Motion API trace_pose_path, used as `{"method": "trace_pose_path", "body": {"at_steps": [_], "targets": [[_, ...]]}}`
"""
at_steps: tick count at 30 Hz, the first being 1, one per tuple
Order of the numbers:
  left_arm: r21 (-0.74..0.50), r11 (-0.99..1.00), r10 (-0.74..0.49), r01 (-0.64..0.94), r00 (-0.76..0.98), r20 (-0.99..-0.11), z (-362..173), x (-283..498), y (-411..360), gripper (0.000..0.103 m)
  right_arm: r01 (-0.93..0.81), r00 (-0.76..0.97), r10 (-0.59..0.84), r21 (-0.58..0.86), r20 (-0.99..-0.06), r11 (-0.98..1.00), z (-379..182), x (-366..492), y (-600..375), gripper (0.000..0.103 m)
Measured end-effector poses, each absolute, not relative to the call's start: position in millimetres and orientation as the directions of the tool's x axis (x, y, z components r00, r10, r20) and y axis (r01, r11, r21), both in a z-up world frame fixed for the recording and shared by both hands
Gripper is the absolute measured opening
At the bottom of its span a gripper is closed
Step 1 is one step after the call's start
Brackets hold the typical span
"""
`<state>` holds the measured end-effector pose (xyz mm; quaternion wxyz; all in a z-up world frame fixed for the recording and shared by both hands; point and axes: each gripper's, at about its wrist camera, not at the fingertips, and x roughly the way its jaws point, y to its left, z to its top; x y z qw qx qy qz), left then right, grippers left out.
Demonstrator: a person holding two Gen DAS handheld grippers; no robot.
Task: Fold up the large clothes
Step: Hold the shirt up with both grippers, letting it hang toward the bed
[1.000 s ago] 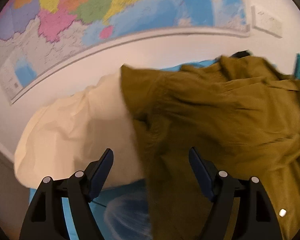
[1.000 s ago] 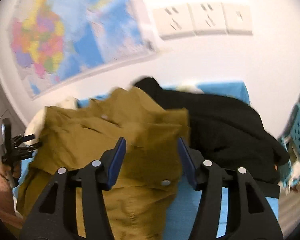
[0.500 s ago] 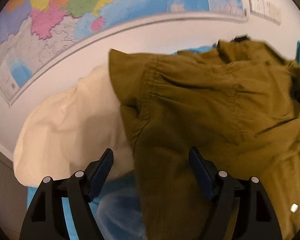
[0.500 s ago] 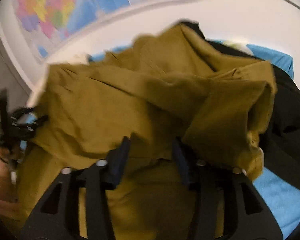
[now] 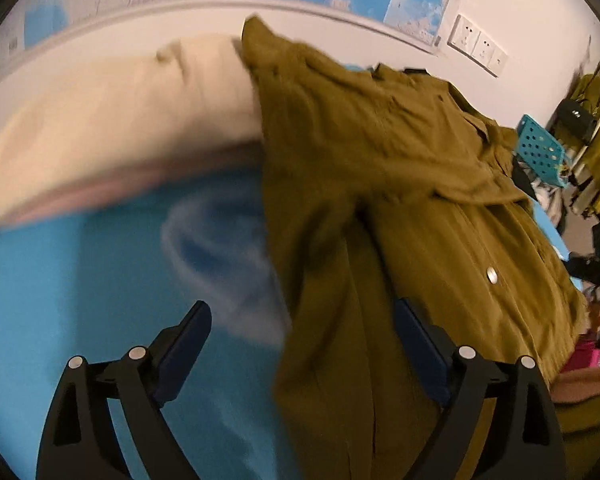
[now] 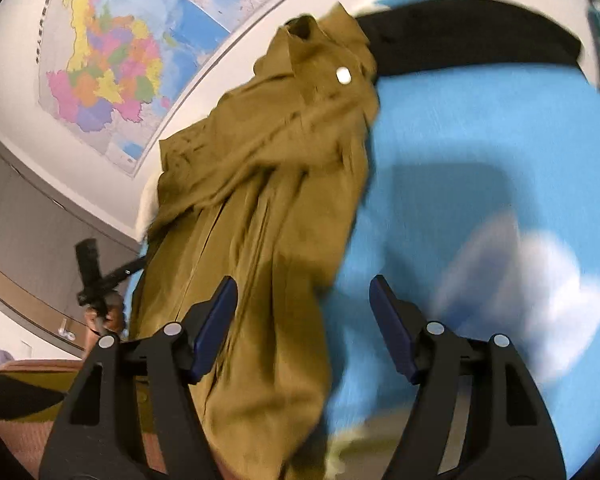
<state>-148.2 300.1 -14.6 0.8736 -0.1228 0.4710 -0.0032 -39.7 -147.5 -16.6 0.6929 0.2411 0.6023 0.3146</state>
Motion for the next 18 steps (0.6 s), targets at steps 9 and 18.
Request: {"method": "trace_pose_path", "body": {"at_steps": [9, 18], "targets": [[-0.265, 0.964, -0.227, -0.004, 0.507, -0.831, -23.3, -170.9, 271.6, 0.092, -0.164, 0.044, 0.8, 0.785, -0.599, 0.597, -22.5, -55.1, -124.8, 0.039], [-0.455, 0.89, -0.363, -0.012, 0.583, -0.727, 19.3, -182.7, 272.5, 0.007, -0.236, 0.316, 0.779, 0.75, -0.542, 0.618, 60.8, -57.5, -174.6, 0.003]]}}
